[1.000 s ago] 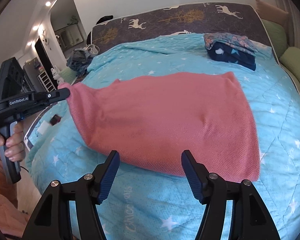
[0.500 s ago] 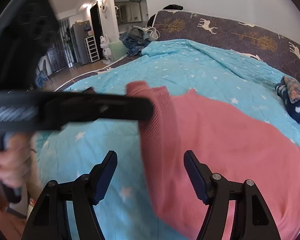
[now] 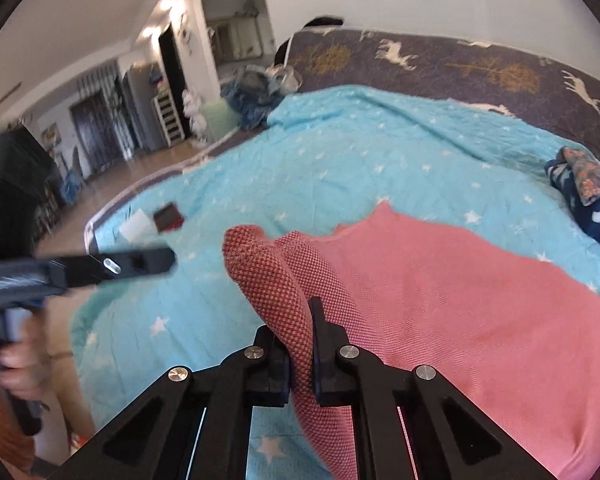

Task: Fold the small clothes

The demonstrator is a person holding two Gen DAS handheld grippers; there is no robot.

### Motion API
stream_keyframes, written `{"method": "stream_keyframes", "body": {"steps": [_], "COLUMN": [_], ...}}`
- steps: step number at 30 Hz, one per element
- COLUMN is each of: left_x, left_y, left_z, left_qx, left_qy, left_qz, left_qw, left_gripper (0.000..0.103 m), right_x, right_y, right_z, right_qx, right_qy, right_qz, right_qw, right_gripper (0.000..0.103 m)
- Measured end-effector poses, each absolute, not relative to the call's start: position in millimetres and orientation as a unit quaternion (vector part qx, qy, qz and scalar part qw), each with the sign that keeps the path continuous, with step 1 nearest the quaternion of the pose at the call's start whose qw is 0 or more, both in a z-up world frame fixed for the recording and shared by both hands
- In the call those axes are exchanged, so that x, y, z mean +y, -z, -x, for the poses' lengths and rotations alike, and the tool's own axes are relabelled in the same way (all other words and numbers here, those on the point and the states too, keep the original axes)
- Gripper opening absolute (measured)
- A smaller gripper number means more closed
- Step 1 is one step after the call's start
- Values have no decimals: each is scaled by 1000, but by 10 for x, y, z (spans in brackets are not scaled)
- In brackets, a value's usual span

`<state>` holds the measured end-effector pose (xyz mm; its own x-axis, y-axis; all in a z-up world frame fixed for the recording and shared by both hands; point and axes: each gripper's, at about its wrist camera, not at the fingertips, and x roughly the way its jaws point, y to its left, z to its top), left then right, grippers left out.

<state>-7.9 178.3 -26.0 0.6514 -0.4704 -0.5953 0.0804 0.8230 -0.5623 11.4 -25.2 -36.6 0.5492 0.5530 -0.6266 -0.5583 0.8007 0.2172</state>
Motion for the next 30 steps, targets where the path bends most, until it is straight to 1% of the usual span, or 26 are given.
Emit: {"method": "stream_keyframes", "body": {"steps": [1,2,3,4,6,9,11,12,13,15,17,18,19,20,21,22,26,30], "left_x": [1791,1784,1747,1714,1613,1436,1364,1348,1340,1317,1309,1275,1280,1261,1248,1249,1292,1361], "left_y": [290,301,317,335,444,683,813,863,893,866,793,744,712,689,671,665,674,713], "left_z": [-21,-102,-261,-372,-687,-1137,-1317,-1384,-1425,-1440,-1429,-1413,-1417,-1422,-1431,-1459,-1526,-1564], "left_qx": [391,391,393,398,426,489,509,516,521,516,509,507,508,510,512,514,528,538], "left_qy": [172,187,216,238,266,226,194,187,188,197,198,196,193,190,190,190,189,187], "left_qz": [271,284,305,318,343,339,325,324,328,326,312,301,295,288,284,281,268,257], "left_qw": [863,855,840,827,794,771,773,770,765,768,777,783,786,788,788,788,783,781], "left_gripper": [48,54,69,80,82,81,69,48,31,18,14,13,13,13,13,13,13,13], "right_x": [-301,-336,-369,-397,-421,-407,-372,-354,-332,-310,-276,-252,-220,-187,-131,-46,200,444], "right_y": [314,281,251,230,219,232,236,240,252,284,328,348,370,392,430,484,640,790], "right_z": [-90,-57,-39,-13,21,57,62,65,72,84,83,79,77,95,102,137,295,496], "right_qx": [349,346,343,340,338,339,336,335,335,336,341,342,341,338,336,331,323,296], "right_qy": [-317,-319,-320,-319,-321,-323,-324,-325,-325,-326,-329,-326,-323,-318,-309,-301,-307,-290], "right_qz": [-1,-3,-4,-4,-6,-10,-8,-6,-2,3,10,15,21,28,40,58,122,214], "right_qw": [882,882,883,885,885,884,884,885,884,883,881,881,883,885,889,892,887,885], "right_gripper": [6,6,6,6,6,6,6,6,6,7,7,12,23,31,51,59,60,60]}}
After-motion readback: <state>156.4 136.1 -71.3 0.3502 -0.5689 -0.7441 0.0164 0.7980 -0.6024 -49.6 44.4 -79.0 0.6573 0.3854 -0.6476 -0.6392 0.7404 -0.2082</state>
